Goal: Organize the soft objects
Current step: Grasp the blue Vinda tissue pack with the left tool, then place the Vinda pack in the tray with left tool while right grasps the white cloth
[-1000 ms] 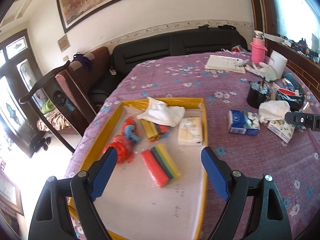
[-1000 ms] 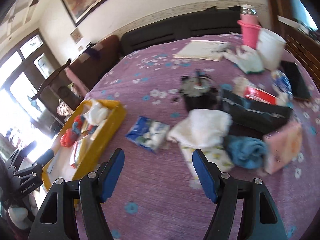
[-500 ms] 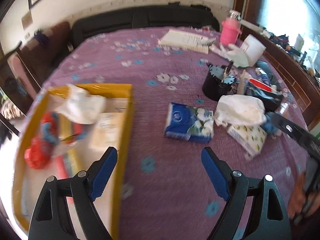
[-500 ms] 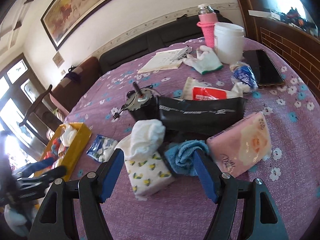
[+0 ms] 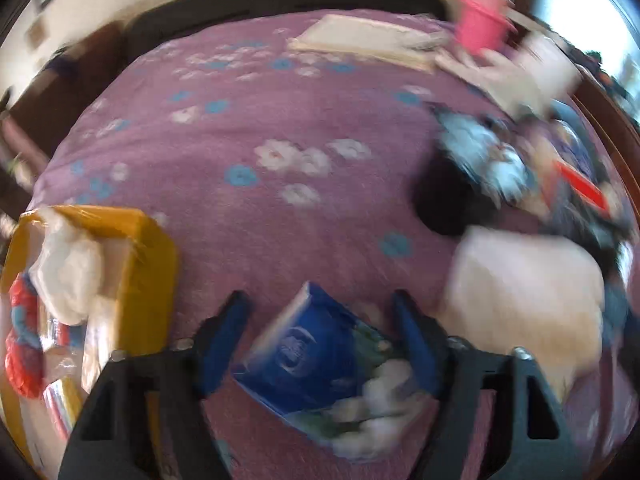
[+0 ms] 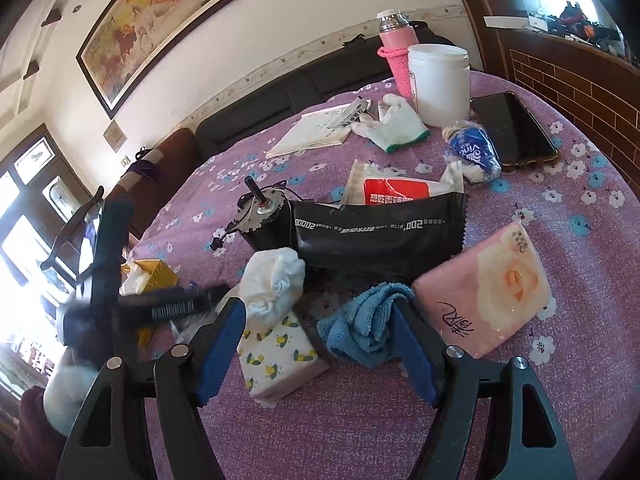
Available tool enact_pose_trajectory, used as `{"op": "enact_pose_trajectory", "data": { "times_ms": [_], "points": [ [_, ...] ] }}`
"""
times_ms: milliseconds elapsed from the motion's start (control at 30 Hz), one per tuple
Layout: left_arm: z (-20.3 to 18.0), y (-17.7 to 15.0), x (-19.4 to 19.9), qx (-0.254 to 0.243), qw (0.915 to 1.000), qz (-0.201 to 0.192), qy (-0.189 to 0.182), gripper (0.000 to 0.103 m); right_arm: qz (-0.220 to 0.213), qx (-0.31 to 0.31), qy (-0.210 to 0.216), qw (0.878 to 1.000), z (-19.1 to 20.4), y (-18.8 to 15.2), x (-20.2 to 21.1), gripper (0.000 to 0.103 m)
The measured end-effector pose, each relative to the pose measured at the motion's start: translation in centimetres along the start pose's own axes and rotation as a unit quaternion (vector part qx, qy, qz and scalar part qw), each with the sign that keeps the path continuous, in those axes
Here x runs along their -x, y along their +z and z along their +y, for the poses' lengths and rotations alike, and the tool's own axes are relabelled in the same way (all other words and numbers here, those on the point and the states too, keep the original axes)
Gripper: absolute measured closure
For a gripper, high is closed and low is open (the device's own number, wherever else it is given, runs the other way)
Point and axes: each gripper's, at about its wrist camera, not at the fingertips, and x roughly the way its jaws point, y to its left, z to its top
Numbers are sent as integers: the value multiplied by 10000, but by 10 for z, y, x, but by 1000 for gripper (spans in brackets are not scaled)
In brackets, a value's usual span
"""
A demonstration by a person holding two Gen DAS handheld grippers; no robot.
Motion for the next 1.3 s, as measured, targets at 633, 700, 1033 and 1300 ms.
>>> {"op": "enact_pose_trajectory", "data": {
  "times_ms": [633,700,1033,1300],
  "points": [
    [-10,-74,48,-339,9984,-386,-245,16,32,95,-188,9998,4,-5,-2,25],
    [-19,-77,44,-381,9984,-392,-169,17,55,95,-215,9997,4,-5,-3,25],
    [-4,-99,73,-78,9944,-606,-864,52,182,126,-427,9988,3,-7,-10,25],
    [17,-111,100,258,9883,-970,-1148,52,219,158,-569,9980,6,-5,-9,24]
  ]
}}
